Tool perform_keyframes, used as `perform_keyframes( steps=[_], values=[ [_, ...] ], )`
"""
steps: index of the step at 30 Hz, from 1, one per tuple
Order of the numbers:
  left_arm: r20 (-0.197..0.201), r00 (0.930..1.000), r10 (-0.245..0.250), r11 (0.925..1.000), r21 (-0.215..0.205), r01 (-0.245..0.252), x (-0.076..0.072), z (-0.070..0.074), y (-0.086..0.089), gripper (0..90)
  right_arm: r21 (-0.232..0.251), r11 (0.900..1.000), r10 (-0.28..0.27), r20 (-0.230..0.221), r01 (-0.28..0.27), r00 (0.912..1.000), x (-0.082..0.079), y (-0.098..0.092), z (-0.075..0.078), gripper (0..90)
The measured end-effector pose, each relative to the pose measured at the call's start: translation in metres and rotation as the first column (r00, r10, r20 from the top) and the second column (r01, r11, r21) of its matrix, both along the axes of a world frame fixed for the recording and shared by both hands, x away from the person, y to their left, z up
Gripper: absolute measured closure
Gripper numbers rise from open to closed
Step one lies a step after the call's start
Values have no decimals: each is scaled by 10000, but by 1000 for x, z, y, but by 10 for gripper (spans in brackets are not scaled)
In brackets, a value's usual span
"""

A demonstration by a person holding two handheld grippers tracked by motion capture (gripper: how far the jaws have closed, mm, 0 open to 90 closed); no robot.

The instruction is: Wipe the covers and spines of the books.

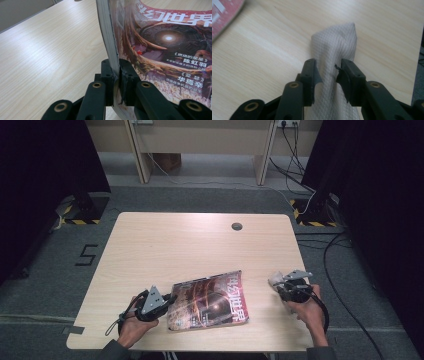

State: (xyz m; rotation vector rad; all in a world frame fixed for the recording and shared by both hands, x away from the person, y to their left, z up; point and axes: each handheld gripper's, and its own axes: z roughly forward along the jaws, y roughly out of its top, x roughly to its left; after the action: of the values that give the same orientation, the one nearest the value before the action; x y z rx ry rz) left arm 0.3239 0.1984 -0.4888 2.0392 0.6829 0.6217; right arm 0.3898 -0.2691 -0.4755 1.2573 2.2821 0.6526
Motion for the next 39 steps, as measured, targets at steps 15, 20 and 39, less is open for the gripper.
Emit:
perform_keyframes(
  steps=[15, 20, 39],
  values=[
    [53, 10000, 17, 10000, 66, -17, -2, 0, -6, 827, 764, 9956, 499, 552, -541, 9972, 1, 12, 12, 777],
    [52, 10000, -23, 10000, 63, 22, -1, -1, -8, 827, 919, 9867, 1239, 1067, -1338, 9865, -1, 39, 27, 776],
    [308, 9992, -241, 9996, 173, 236, 8, -6, -22, 822, 457, 9327, 3464, 1630, -3578, 9238, 13, 154, 41, 774]
  ],
)
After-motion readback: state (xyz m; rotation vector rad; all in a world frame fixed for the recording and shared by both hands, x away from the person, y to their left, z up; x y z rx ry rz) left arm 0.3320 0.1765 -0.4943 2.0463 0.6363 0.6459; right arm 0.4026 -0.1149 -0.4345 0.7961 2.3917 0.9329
